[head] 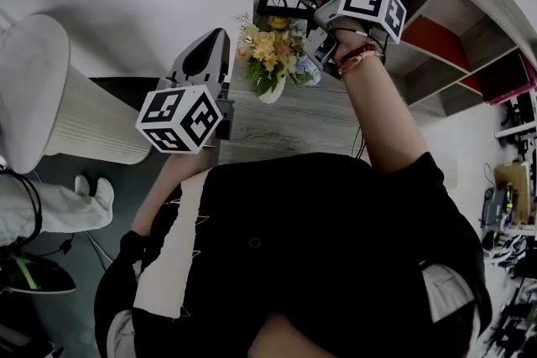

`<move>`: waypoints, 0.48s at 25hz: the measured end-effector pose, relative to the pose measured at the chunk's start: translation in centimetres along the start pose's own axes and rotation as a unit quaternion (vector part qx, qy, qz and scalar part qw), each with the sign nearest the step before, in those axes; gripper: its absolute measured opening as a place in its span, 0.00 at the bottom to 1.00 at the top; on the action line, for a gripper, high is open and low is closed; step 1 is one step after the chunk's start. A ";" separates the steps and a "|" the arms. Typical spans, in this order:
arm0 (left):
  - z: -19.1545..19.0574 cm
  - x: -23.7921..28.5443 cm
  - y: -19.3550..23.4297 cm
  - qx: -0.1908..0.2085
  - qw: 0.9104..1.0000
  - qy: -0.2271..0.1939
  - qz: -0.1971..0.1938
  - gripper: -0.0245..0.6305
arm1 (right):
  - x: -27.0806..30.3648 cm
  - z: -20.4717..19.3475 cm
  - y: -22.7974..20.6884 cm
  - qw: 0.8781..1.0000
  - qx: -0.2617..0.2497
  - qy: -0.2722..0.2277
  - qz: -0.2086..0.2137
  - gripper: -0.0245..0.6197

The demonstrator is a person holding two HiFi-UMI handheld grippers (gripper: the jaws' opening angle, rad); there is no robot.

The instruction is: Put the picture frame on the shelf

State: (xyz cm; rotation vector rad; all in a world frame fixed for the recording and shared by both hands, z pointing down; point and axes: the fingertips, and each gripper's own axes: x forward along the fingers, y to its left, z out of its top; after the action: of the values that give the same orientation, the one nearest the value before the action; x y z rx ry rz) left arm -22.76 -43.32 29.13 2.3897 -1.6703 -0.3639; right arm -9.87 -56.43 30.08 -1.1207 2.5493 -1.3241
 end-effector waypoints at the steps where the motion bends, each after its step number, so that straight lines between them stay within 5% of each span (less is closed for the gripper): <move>1: 0.0 0.0 0.0 -0.001 1.000 0.000 -0.001 0.06 | 0.1 0.1 -0.1 1.000 0.001 -0.002 -0.003 0.14; 12: 0.0 -0.6 0.2 -0.004 1.000 -0.002 0.002 0.06 | 0.6 0.3 -0.6 1.000 0.006 -0.012 -0.026 0.17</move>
State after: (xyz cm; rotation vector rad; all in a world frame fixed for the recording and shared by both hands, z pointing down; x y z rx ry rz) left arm -23.09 -42.84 29.26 2.3817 -1.6704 -0.3738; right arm -9.89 -57.23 30.50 -1.2018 2.5075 -1.3270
